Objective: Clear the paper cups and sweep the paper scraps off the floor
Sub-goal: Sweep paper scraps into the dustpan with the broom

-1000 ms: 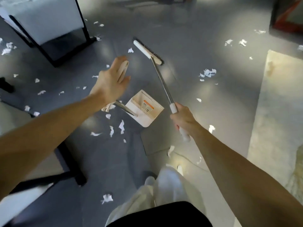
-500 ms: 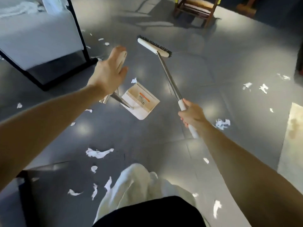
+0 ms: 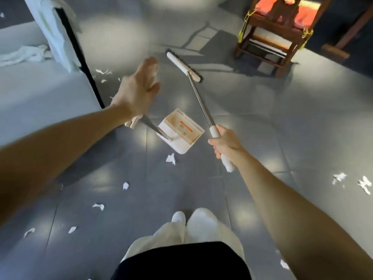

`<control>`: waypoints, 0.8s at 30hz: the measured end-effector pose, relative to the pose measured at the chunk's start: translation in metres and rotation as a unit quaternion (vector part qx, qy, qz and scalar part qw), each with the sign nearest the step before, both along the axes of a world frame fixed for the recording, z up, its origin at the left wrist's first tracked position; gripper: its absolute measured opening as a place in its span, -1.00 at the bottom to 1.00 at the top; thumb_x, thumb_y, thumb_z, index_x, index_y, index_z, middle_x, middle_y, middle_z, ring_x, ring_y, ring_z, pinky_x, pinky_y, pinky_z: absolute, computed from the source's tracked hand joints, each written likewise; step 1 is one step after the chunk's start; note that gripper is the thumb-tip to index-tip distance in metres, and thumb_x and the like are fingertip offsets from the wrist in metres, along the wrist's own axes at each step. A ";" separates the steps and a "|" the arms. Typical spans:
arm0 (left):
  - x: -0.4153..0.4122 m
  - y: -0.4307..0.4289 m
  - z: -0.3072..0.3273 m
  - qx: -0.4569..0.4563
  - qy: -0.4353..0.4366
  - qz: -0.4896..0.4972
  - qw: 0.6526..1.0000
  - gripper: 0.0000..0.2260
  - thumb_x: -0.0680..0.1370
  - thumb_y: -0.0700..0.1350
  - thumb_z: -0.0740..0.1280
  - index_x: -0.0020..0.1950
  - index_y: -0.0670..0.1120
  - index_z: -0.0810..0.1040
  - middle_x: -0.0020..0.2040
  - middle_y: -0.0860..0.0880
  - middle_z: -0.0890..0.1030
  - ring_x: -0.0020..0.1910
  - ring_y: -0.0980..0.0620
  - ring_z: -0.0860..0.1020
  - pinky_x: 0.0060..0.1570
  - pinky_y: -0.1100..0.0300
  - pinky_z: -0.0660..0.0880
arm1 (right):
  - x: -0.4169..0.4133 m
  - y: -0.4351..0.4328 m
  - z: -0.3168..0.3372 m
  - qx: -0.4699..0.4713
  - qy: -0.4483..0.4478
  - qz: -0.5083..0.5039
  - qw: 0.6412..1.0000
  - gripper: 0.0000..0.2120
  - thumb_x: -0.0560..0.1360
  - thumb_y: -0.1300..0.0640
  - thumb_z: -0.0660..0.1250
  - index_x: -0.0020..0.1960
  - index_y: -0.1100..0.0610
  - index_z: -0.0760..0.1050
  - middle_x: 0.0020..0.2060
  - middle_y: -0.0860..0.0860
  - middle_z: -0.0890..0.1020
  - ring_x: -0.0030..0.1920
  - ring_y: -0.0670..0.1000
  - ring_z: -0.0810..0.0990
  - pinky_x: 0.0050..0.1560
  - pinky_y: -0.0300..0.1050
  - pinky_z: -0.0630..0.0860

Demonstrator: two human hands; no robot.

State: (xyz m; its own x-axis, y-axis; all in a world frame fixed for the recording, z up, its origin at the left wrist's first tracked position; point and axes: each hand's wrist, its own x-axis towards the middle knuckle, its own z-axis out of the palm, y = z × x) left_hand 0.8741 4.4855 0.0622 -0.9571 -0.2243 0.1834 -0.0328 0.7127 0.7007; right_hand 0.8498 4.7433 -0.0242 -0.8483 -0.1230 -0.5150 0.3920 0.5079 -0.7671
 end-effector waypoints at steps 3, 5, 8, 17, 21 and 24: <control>-0.091 -0.023 0.014 0.024 0.004 -0.008 1.000 -0.61 0.57 -0.17 0.26 0.35 0.10 0.28 0.19 0.06 0.55 0.03 -0.04 0.58 0.12 0.18 0.47 | -0.099 -0.026 0.010 -0.004 0.004 0.010 1.000 -0.48 0.51 0.32 0.27 0.43 0.03 0.35 -0.38 0.04 0.45 -0.54 0.01 0.35 -0.58 -0.23 0.33; -0.167 -0.046 0.023 0.020 0.015 0.007 1.000 -0.61 0.59 -0.19 0.24 0.38 0.06 0.27 0.23 0.10 0.52 0.07 0.00 0.57 0.11 0.25 0.44 | -0.182 -0.052 0.017 -0.003 0.022 0.007 1.000 -0.41 0.52 0.30 0.28 0.49 0.00 0.27 -0.36 0.02 0.46 -0.54 0.00 0.38 -0.59 -0.25 0.33; -0.271 -0.091 0.014 -0.016 0.015 0.053 0.998 -0.60 0.61 -0.21 0.20 0.42 0.05 0.26 0.27 -0.05 0.55 -0.04 -0.04 0.55 -0.09 0.28 0.39 | -0.294 -0.102 0.010 -0.008 0.023 0.038 0.999 -0.44 0.54 0.31 0.26 0.50 0.07 0.25 -0.38 0.06 0.45 -0.52 0.02 0.37 -0.53 -0.20 0.37; -0.571 -0.232 0.017 0.034 0.029 0.175 0.984 -0.61 0.62 -0.24 0.20 0.43 -0.01 0.27 0.42 -0.08 0.43 0.24 -0.07 0.51 0.00 0.30 0.40 | -0.659 -0.252 0.030 0.006 0.066 0.167 0.984 -0.90 0.46 0.27 0.24 -0.05 0.11 0.40 -0.49 0.06 0.42 -0.53 0.03 0.37 -0.45 -0.12 0.36; -0.657 -0.320 0.020 0.046 0.022 0.244 0.968 -0.60 0.62 -0.22 0.22 0.43 0.02 0.30 0.28 -0.10 0.54 0.00 -0.04 0.61 -0.06 0.25 0.45 | -0.774 -0.363 0.033 0.010 0.043 0.212 0.976 -0.89 0.45 0.28 0.22 -0.16 0.10 0.34 -0.51 0.06 0.40 -0.61 -0.03 0.33 -0.42 -0.10 0.32; -0.732 -0.399 0.013 0.046 0.026 0.289 0.956 -0.60 0.61 -0.20 0.23 0.42 0.07 0.33 0.15 -0.07 0.58 -0.37 0.04 0.49 -0.18 0.10 0.55 | -0.856 -0.448 0.024 -0.005 0.027 0.237 0.971 -0.90 0.48 0.31 0.21 -0.02 0.20 0.45 -0.48 0.08 0.38 -0.55 0.00 0.31 -0.43 -0.11 0.30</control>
